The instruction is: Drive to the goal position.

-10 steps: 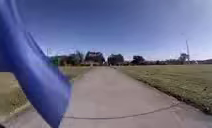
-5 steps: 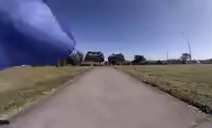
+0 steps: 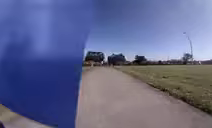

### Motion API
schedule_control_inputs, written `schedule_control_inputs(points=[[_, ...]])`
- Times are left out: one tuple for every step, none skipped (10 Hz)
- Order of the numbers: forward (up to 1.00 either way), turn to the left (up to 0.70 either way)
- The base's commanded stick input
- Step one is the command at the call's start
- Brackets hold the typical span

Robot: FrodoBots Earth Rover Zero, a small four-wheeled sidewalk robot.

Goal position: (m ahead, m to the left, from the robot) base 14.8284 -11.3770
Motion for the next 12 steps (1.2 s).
schedule_control_inputs(points=[[1.00, 0.00], [1.00, 0.00], [1.00, 0.00], [1.00, 0.00], [1.00, 0.00], [1.00, 0.00], [1.00, 0.00], [1.00, 0.00], [1.00, 0.00], [1.00, 0.00], [1.00, 0.00], [1.00, 0.00]])
